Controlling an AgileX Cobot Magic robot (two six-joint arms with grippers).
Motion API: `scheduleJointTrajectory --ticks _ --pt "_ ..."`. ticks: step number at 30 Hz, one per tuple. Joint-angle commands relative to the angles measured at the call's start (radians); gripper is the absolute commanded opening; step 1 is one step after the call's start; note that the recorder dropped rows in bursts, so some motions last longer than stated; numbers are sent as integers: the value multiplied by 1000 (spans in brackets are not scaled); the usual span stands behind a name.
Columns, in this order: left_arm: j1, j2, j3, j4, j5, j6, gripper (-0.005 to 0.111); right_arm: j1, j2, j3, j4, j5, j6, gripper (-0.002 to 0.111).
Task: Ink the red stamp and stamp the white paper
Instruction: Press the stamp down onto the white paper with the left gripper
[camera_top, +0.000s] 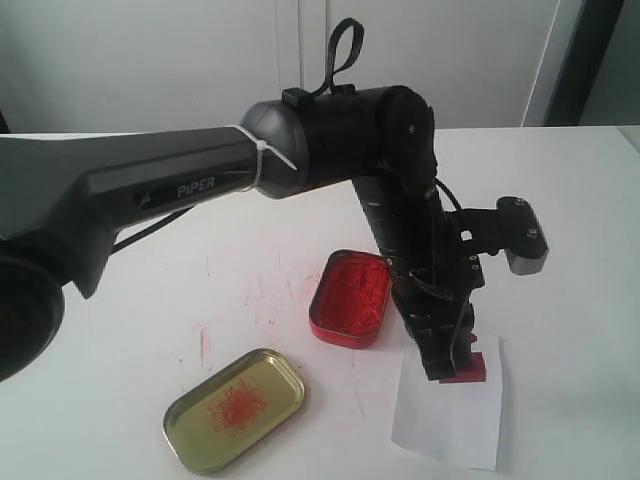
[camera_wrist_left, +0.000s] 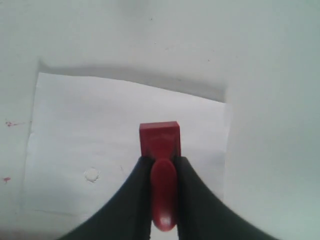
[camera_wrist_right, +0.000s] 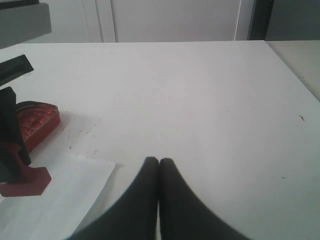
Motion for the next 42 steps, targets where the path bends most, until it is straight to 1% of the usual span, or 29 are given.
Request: scheduleJointTrajectory --ticks 1,7,9,13,17,24,26,30,42 --pt "-3 -11 43 -25 -29 17 0 0 -5 7 -7 -2 -11 0" --pt "-6 -11 86 -23 -66 7 0 0 -5 7 -7 -2 -11 0" --pt "-13 -11 86 3 -80 -11 0 0 -5 7 -7 -2 -11 0" --pt "-55 -11 86 140 -111 -80 0 0 -5 7 -7 -2 -11 0" --pt "-83 -11 86 134 -102 -83 0 0 -5 7 -7 -2 -11 0" --pt "-82 -11 86 109 -102 -87 0 0 -5 7 -7 -2 -11 0" --pt "-82 -8 86 122 -102 -88 0 0 -5 7 -7 -2 -11 0" --pt "-82 16 86 197 -100 -144 0 0 -5 7 -7 -2 -11 0" --pt "-82 40 86 187 -103 -144 0 0 -5 7 -7 -2 -11 0"
